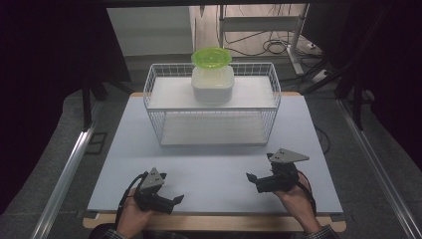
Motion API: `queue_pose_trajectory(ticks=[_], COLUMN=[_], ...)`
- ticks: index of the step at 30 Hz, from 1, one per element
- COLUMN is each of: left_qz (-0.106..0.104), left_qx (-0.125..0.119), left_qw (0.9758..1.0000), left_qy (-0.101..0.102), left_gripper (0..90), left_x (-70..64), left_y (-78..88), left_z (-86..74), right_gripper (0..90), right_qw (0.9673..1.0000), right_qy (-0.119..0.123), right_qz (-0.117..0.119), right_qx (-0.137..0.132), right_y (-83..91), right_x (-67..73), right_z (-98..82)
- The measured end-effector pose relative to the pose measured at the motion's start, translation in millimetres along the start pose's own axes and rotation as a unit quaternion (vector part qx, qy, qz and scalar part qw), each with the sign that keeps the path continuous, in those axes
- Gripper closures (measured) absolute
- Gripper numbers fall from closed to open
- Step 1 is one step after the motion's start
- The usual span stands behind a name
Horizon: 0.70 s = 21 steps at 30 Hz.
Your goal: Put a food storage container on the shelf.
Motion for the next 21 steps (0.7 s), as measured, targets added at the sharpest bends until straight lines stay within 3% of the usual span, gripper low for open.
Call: queue_pose_trajectory(ticks=[21], left_qz=[0.001], left_qx=[0.000], left_qw=[1.0000], left_qy=[-0.001], left_gripper=[1.4], left_x=[0.1], left_y=[-0.5], left_z=[-0.2], right_gripper=[0.0], right_qw=[0.9992], right_qy=[0.008], right_qz=[-0.019], right_qx=[0.035], right_y=[-5.9], right_x=[-5.3], right_z=[-32.1])
Point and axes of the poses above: each handheld gripper's, and its own axes: y roughly backward along the jaws, z roughly out of its top, x roughly to its left, the point moved 3 cm from there along -y, roughly forward along the jaws, and after that the axes turned 4 degrees about -z, right-handed, at the moved point
